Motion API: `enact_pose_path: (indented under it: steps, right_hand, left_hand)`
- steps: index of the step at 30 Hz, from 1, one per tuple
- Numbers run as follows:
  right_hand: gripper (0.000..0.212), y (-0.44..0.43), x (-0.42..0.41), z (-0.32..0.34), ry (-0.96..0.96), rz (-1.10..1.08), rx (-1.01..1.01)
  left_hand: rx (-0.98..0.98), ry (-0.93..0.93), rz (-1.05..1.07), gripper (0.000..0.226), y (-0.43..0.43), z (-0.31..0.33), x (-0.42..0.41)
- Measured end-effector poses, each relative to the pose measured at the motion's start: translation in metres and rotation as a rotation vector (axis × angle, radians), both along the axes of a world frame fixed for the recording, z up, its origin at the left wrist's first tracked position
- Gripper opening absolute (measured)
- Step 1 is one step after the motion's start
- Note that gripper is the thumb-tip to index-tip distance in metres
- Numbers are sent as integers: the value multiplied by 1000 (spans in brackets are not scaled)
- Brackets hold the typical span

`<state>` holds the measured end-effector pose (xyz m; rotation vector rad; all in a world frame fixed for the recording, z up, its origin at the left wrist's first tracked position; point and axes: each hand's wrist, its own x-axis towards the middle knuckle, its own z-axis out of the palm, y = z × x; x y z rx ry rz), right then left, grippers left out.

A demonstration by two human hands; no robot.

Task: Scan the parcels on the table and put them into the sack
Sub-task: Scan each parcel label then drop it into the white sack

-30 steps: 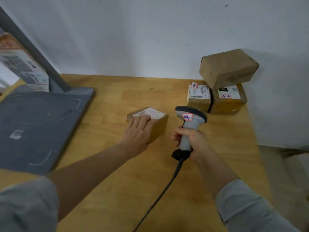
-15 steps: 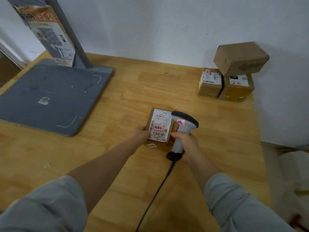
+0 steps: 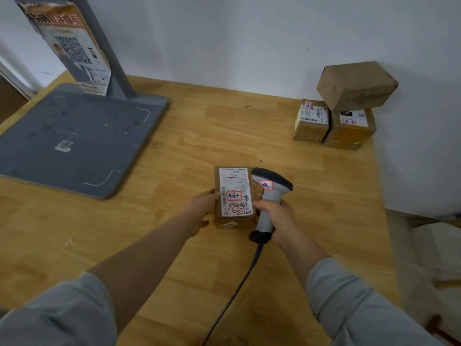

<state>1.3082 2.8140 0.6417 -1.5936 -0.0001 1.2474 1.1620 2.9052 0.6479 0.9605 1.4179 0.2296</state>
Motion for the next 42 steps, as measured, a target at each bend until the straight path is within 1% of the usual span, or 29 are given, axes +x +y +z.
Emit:
enact_pose_path:
  steps: [3, 5, 8, 10, 13, 16, 18, 19, 21, 23, 25, 29, 32, 35, 38, 42]
  right_hand:
    - [24, -1, 1, 3, 16, -8, 31]
    - [25, -1, -2, 10, 16, 9, 67]
    - [35, 0, -12, 23, -36, 64, 119]
    - [33, -1, -22, 36, -68, 117, 160]
    - [30, -7, -38, 61, 4, 205, 269]
    - [19, -14, -58, 87, 10, 321, 302]
    - [11, -15, -71, 102, -25, 372, 301]
    - [9, -16, -77, 109, -63, 403, 297]
    - [11, -17, -88, 119, -167, 478, 289]
    - [13, -18, -97, 125, -270, 556, 292]
    - [13, -20, -105, 128, -360, 621, 284]
    - [14, -23, -121, 130, -494, 756, 296]
    - [15, -25, -133, 133, -555, 829, 328]
    - [16, -26, -144, 138, -572, 854, 376]
    - [16, -25, -151, 139, -596, 875, 423]
    - [18, -24, -160, 138, -599, 902, 446]
  left_hand:
    - [-54, -156, -95, 50, 4, 10, -11]
    - [-43, -226, -104, 55, 10, 20, -22]
    - [30, -229, -32, 60, 25, 36, -35]
    - [72, -218, 22, 65, 34, 48, -48]
    - [145, -182, 85, 75, 41, 64, -72]
    - [239, -169, 148, 69, 41, 78, -96]
    - [275, -165, 158, 59, 37, 87, -110]
    - [287, -159, 151, 49, 35, 92, -117]
    - [310, -135, 142, 28, 30, 101, -131]
    - [341, -101, 158, 20, 28, 108, -144]
    - [370, -59, 182, 20, 28, 117, -158]
    - [427, 36, 182, 28, 29, 131, -189]
    - [456, 74, 196, 36, 27, 138, -209]
    - [464, 101, 198, 44, 23, 142, -225]
    - [468, 102, 239, 43, 18, 141, -236]
    - [475, 114, 278, 31, 10, 143, -247]
